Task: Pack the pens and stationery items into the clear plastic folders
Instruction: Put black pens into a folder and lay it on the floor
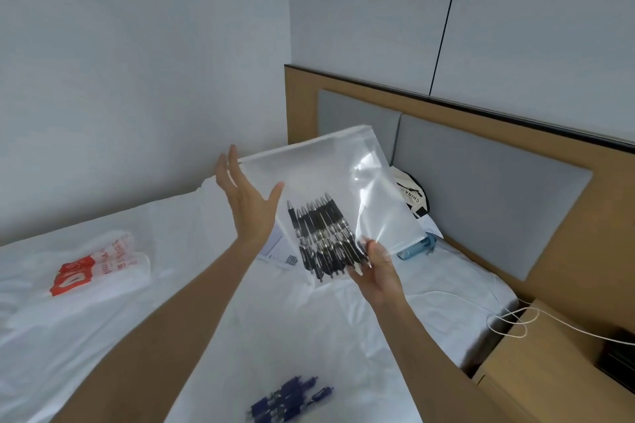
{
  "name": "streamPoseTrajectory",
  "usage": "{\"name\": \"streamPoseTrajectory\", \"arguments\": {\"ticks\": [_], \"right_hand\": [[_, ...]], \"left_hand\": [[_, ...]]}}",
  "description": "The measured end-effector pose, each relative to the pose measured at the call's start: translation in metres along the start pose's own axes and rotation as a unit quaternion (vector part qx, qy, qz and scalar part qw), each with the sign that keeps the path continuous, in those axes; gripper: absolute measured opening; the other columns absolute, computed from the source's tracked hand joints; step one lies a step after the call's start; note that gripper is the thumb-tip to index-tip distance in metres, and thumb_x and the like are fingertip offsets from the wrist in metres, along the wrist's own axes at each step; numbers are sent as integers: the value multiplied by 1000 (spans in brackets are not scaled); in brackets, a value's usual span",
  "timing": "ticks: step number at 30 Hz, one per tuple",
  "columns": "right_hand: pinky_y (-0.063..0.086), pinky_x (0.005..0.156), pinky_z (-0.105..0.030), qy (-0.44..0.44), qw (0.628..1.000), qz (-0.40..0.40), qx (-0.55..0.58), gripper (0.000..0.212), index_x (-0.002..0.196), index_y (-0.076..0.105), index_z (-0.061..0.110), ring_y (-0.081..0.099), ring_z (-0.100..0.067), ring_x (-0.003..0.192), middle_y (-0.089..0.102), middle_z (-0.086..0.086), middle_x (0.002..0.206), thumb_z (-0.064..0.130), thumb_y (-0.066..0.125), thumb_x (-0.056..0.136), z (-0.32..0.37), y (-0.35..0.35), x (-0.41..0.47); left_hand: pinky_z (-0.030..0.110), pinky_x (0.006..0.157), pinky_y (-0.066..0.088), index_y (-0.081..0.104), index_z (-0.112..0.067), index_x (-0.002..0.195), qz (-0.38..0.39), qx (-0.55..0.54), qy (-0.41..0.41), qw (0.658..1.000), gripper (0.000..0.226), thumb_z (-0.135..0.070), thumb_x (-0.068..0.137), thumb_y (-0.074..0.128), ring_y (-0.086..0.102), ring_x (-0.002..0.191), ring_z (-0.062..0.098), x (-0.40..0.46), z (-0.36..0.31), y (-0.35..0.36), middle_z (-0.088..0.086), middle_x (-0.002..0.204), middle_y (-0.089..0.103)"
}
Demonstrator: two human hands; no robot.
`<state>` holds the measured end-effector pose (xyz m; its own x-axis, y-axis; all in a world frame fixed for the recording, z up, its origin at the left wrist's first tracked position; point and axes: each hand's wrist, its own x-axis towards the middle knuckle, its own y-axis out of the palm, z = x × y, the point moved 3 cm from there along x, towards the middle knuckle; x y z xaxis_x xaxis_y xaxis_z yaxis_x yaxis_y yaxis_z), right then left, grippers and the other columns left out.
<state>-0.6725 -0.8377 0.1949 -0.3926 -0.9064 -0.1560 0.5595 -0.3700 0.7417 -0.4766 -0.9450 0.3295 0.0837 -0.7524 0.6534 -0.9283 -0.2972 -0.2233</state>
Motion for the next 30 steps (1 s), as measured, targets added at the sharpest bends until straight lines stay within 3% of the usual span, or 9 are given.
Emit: {"name": "streamPoseTrajectory", "arguments": {"ticks": [5,8,12,13,16,18,20,24,30], "right_hand": [[54,64,-34,-3,1000,10,1,85,90,57,18,68,-10,79,68,6,89,47,96,20,0,-1,-2],[55,66,-35,5,1000,11,13,85,89,57,18,66,-13,84,69,5,88,44,97,19,-1,1,-3],[55,71,-38,10,999,30,38,78,88,56,18,62,-16,96,67,6,93,41,98,27,-3,12,-5],[55,70,-38,8,998,35,43,76,87,55,18,62,-15,96,67,7,92,41,98,27,-3,15,-6],[54,74,-41,12,998,47,42,64,82,60,18,67,-11,82,68,8,89,37,97,33,2,20,-9],[52,77,-41,25,998,53,33,42,87,65,17,66,-9,74,67,6,96,30,89,55,7,22,-12],[53,79,-40,31,999,33,18,29,101,62,15,65,-13,94,65,2,109,22,71,74,10,19,-14],[45,97,-47,20,1000,4,23,57,110,59,14,59,-17,109,70,3,107,24,83,59,23,6,-16],[42,102,-50,18,993,62,-103,67,126,52,17,54,-25,120,61,-7,129,23,83,67,44,-4,-18]], "left_hand": [[8,96,20,1,-12,151,-16,-63,-145,987,106,-17,78,78,15,141,22,-30,10,7,16,155,0],[25,98,34,0,-22,151,60,-146,-259,953,102,-24,82,74,40,131,26,-46,24,19,10,155,14],[47,105,40,41,-14,135,178,-180,-361,898,55,-39,90,60,53,118,24,-80,27,36,6,128,56],[48,105,40,46,-15,127,181,-193,-365,893,44,-41,93,54,53,116,22,-85,27,38,3,122,58],[44,109,34,49,-11,128,166,-224,-352,893,54,-53,95,38,49,121,18,-83,26,39,-1,127,55],[26,98,34,52,-14,106,141,-226,-321,909,31,-39,102,33,50,94,0,-73,22,35,-11,98,55],[17,78,34,48,-17,85,127,-212,-283,927,27,-28,104,32,39,69,0,-60,13,30,-10,74,40],[19,64,33,51,-10,81,106,-204,-230,946,30,-25,103,38,38,65,7,-37,14,17,-4,68,42],[27,61,32,58,3,84,120,-188,-200,954,43,-32,102,40,37,69,18,-11,12,0,10,76,45]]}}
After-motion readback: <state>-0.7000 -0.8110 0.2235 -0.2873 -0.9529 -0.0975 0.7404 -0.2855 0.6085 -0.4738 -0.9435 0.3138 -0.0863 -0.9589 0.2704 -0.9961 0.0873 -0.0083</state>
